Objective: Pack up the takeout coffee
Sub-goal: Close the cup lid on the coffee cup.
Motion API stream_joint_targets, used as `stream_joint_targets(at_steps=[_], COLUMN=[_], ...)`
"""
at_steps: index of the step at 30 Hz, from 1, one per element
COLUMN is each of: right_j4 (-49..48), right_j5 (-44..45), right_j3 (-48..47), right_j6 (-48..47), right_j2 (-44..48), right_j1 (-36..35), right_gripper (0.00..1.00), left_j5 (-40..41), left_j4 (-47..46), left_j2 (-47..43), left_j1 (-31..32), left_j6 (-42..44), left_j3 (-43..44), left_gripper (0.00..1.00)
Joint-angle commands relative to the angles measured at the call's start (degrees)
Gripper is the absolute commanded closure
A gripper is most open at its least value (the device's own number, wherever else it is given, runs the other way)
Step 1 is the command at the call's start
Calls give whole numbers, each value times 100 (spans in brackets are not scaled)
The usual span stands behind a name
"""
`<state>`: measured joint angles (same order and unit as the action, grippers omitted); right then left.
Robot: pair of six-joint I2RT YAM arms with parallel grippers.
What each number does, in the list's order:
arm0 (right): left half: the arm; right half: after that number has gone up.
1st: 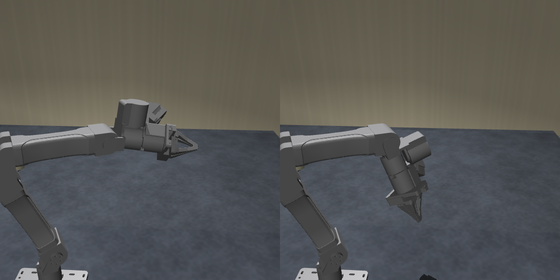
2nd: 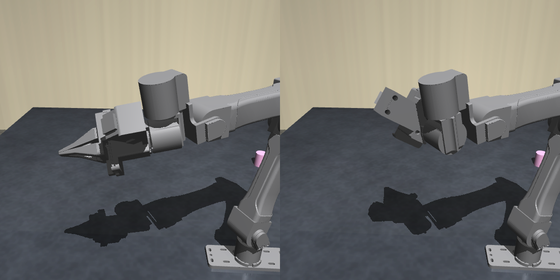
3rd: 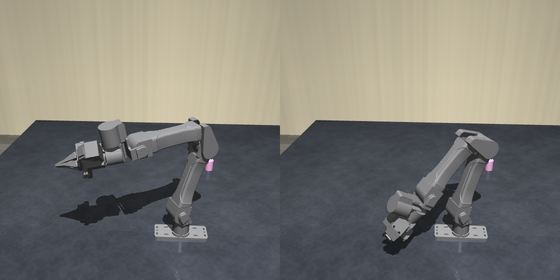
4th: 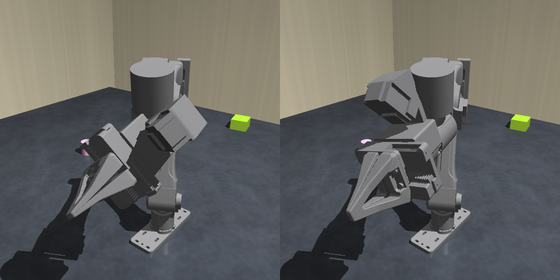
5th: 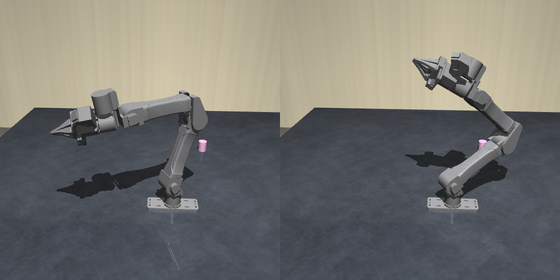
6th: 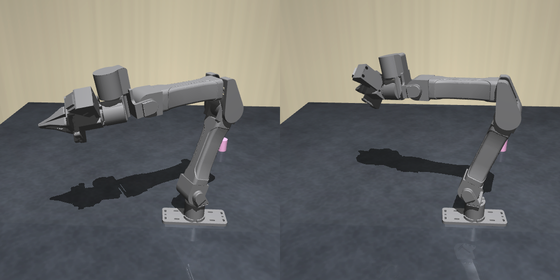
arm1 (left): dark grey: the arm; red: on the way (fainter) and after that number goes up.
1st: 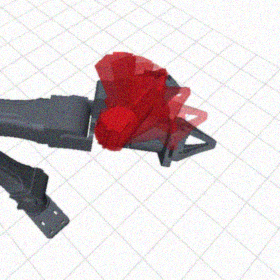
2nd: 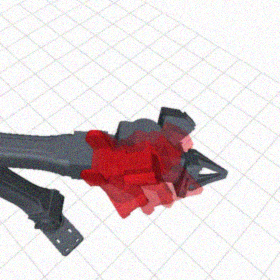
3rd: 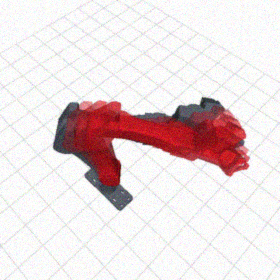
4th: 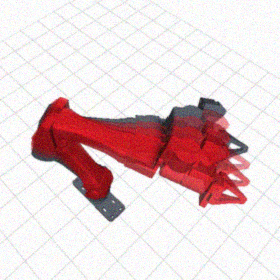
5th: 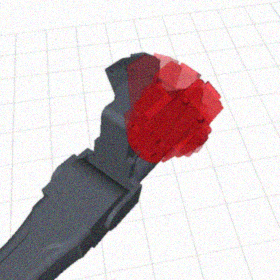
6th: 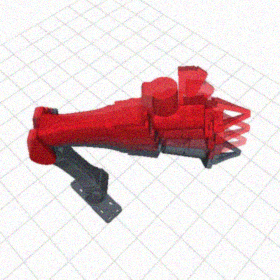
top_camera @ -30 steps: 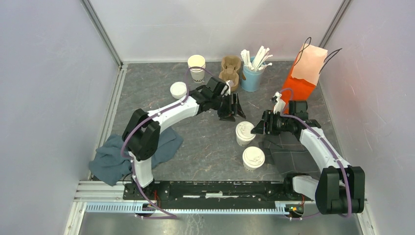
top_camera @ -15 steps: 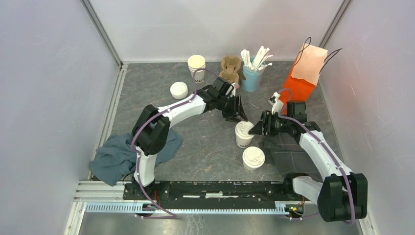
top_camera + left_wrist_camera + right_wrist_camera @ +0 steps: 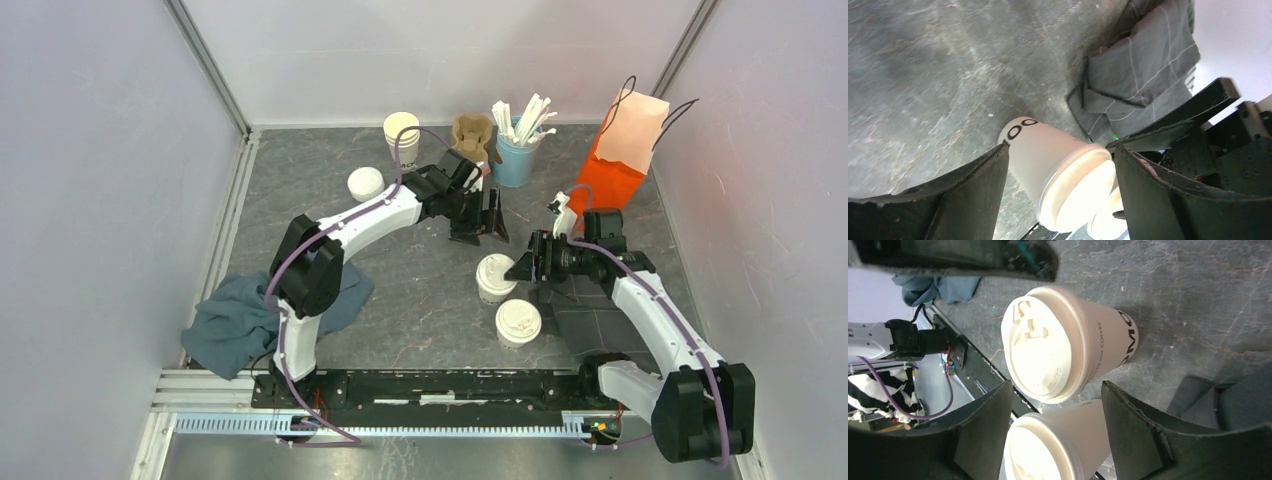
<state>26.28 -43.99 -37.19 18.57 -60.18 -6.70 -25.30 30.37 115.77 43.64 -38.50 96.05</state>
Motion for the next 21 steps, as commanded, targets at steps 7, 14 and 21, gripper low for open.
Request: stream_joint_targets(at_steps=[7,14,21], right_j4=[138,-134,-282], right_j5=[177,-355,-515], right_j3=[-994,-739,-336], right_j6=[-496,-369,-116], right_j2=[-756,-925,-523], right_j1=[141,111,35], right_gripper=[26,44,46], left_j5=[375,42,55], left_j4=[131,-328,-286], left_j2=[-1570,-1593,-1296], left_j1=[71,310,356], left_j6=[-517,-887,-687], left_j3=[-1315,-1926,-1855], left_gripper=[20,34,47])
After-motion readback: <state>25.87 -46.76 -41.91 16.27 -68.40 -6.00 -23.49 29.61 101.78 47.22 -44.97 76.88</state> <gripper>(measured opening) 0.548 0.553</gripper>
